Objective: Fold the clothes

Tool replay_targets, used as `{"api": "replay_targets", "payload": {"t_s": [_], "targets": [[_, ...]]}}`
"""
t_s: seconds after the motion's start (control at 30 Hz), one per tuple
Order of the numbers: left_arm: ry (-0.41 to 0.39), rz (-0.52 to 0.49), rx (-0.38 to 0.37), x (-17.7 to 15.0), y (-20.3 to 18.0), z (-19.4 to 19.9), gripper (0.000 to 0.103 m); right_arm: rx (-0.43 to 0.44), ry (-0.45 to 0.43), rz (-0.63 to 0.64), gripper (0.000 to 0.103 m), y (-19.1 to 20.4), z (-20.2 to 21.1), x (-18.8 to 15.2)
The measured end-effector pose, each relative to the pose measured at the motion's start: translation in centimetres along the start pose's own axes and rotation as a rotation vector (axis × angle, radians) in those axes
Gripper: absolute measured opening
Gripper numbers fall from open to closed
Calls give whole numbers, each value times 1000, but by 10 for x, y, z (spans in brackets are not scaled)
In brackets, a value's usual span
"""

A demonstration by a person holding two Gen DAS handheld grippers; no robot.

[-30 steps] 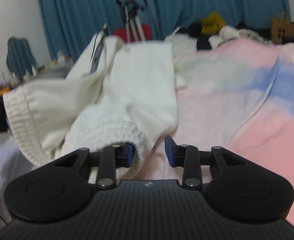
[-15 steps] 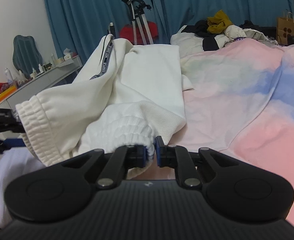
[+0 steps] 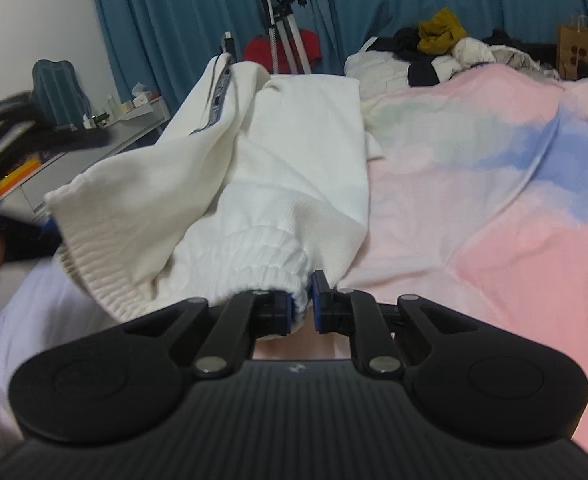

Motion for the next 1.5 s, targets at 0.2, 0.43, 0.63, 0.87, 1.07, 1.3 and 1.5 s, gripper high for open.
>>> {"api": "replay_targets", "payload": {"t_s": [0.2,0.43,0.63,0.87,1.07,1.3,1.5], "targets": [[-129,7,-30,70,3,24,13,93,-4,15,13,41,15,-3],[-326,-79,106,197,31,68,13,352,4,94,12,153,-26,11],[-338,-146,345,271,87,23,13,513,59,90,12,233,-112,11],[-116,-101,520,291,187,-110,12,564,172,63,13,255,-200,-16],[-31,-69,467,297,217,-122,16,591,183,82,16,254,-194,-6],[-100,-157,448,272,187,-41,55,649,157,164,89,258,-158,-5],[-213,-298,480,213,122,59,82,592,126,195,89,250,-107,1]]}}
Point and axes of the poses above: each gripper's, at about its wrist camera, not at the fingertips, and z roughly against the way its jaws point, y to its left, x to its top, the point moved 5 cm from there along -z, roughly the way its jaws point, and after that the axes turned 11 degrees about x, right-handed, at the moved point
